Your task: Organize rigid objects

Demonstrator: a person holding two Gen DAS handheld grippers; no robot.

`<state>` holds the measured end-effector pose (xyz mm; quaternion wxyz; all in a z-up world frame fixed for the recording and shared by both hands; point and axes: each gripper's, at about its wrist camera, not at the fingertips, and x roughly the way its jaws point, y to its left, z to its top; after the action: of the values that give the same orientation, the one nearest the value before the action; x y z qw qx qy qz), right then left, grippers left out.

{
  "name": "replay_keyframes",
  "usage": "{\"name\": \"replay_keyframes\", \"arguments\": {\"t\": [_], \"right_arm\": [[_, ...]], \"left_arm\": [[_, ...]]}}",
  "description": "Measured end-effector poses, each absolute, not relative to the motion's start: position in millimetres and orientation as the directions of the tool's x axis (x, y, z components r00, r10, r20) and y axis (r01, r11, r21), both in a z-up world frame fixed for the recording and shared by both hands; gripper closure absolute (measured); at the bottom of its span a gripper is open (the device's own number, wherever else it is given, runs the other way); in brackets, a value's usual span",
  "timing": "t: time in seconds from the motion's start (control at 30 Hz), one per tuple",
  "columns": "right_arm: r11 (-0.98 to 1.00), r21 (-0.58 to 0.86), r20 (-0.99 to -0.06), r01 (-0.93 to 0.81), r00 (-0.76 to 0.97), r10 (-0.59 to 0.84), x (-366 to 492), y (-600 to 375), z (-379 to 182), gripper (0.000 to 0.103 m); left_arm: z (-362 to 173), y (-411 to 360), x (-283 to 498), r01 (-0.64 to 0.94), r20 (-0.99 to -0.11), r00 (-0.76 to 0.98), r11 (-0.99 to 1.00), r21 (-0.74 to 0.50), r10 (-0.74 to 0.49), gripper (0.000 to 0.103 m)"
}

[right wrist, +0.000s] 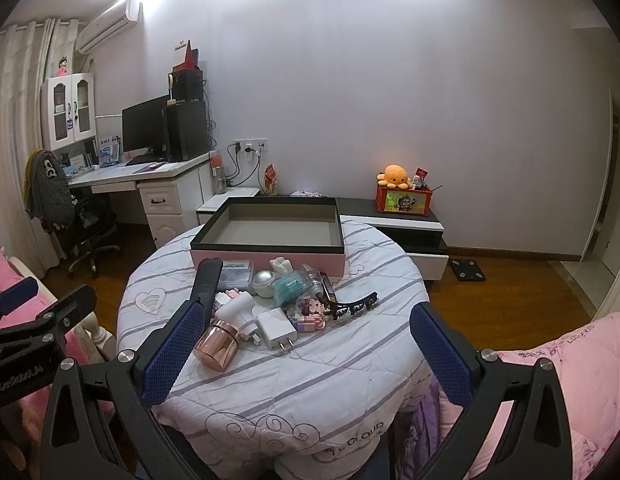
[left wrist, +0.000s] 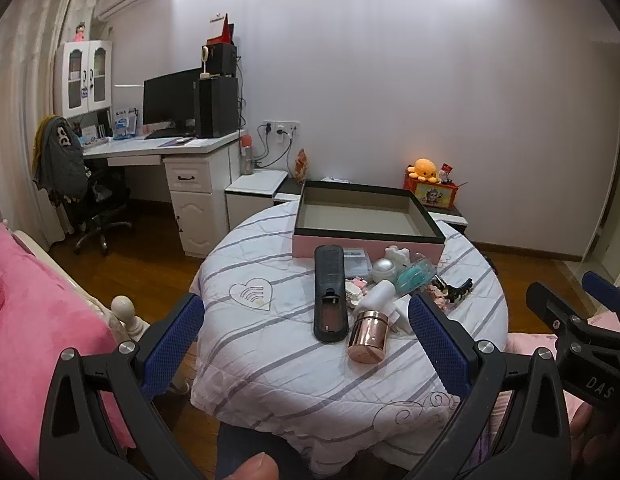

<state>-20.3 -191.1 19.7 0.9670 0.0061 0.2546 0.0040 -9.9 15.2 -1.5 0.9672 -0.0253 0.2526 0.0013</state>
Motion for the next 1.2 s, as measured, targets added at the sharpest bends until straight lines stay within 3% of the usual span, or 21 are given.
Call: {"name": "replay_keyframes", "arguments": {"t": [1.2], "right_arm": [[1.0,0.027,-0.521,-0.013,0.853,0.025,9,-190,9,0.0]], "left_arm": [[6,11,13,-0.021,-0.476,0.879,0.999,-0.029,0.005,0.0]]}}
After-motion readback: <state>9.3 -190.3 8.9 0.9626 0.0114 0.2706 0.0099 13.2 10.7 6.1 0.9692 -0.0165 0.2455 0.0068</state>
